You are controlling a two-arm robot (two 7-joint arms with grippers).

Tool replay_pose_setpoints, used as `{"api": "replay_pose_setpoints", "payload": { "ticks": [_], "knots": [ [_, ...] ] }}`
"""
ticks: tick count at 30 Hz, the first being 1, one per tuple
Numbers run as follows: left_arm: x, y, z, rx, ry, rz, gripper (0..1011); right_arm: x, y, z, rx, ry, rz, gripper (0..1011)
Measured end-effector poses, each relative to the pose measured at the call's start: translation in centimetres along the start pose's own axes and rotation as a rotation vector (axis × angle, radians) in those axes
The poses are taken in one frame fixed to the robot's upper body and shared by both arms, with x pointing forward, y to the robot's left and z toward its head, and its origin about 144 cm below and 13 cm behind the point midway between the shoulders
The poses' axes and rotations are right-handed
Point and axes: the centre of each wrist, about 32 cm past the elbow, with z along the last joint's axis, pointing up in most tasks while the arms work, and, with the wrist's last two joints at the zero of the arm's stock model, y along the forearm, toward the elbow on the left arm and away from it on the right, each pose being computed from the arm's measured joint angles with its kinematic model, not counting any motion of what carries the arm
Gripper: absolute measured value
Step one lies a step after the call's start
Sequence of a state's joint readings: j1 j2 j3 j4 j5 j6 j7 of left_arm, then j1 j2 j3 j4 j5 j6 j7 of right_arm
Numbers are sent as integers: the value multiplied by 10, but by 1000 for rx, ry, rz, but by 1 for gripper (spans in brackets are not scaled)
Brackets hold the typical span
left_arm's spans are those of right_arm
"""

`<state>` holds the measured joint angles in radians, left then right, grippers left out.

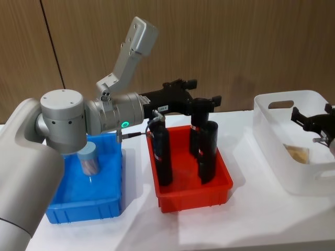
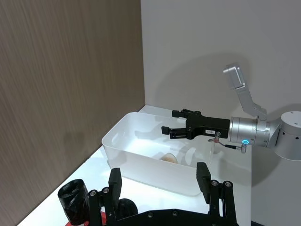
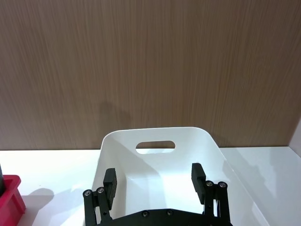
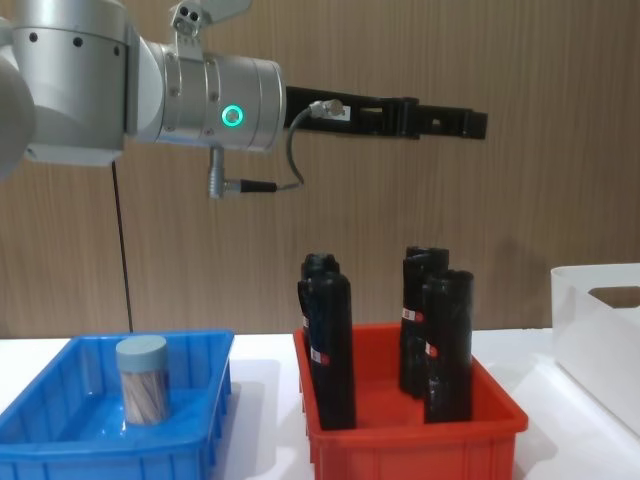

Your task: Pick the cotton swabs from the blue box and place them into the white box.

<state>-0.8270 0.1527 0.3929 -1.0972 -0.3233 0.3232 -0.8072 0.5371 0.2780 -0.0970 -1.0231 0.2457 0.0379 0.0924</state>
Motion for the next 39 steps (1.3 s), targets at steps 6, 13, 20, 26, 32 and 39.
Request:
{"api": "replay_pose_setpoints", "payload": {
  "ticks": [6,13,20,26,32,39],
  "knots": [
    [0,0,0,0,0,0,1004,1,2,-1,4,4,-4,1002],
    [0,0,0,0,0,0,1004,1,2,-2,11,7,-3,1001],
    [0,0,0,0,0,0,1004,1,2,-2,19,9,0,1001],
    [0,0,0,0,0,0,1004,0,1,-2,23,10,2,1002],
    [0,0,0,0,0,0,1004,0,1,-2,26,10,3,1002],
    [0,0,-2,1,0,4,1004,0,0,-2,28,9,5,1002]
  ]
}}
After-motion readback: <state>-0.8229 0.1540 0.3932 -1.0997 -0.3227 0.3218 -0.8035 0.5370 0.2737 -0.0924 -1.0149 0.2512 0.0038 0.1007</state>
